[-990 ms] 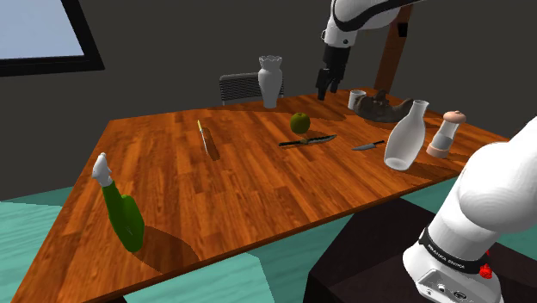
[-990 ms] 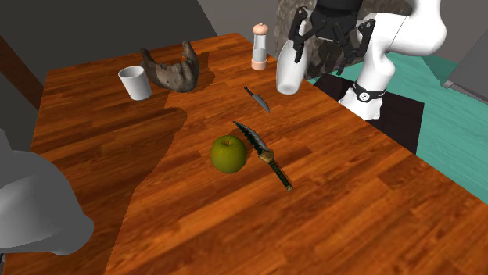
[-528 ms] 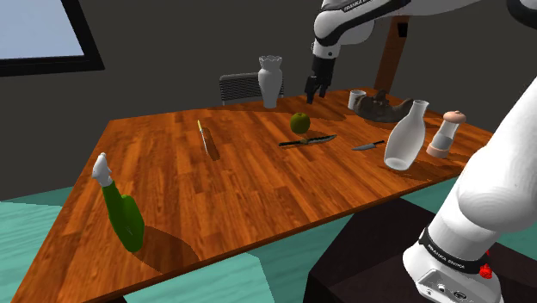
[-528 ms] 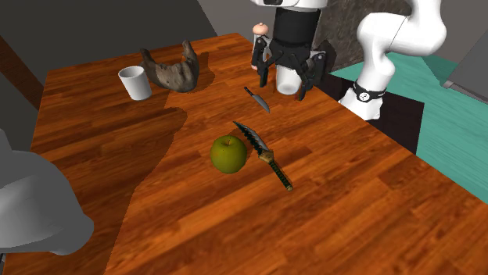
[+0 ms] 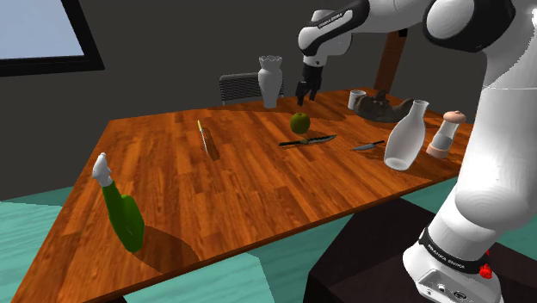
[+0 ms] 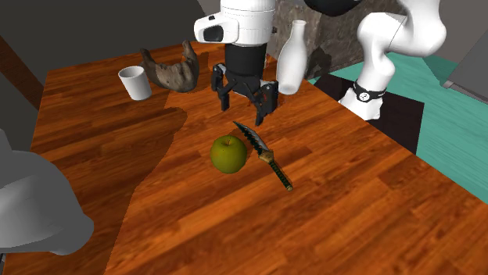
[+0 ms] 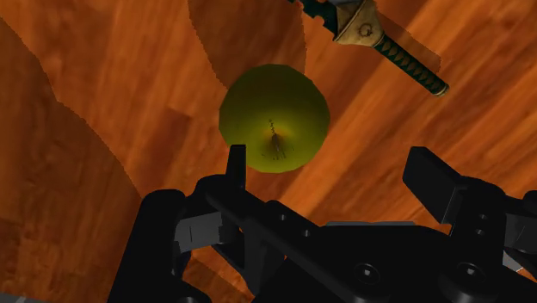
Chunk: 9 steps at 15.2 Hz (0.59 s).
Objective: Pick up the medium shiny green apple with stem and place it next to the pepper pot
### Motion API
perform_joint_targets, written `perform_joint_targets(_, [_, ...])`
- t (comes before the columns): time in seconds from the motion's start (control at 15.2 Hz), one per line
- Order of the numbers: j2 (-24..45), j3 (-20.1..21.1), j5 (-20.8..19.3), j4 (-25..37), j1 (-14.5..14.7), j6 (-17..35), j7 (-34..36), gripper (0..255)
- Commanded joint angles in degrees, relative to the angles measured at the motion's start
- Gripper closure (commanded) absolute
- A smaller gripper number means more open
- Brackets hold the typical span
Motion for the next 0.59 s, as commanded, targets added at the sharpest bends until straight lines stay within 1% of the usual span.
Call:
perform_joint_targets(0.0, [4.65,-0.06,1.84,4.70,-1.30,-0.17,-1.50,0])
perform_joint_targets(0.07, [6.07,0.01,2.34,6.24,-1.71,-0.32,-1.83,0])
perform_joint_targets(0.53, [8.42,0.48,3.21,4.21,-1.84,3.97,-2.38,0])
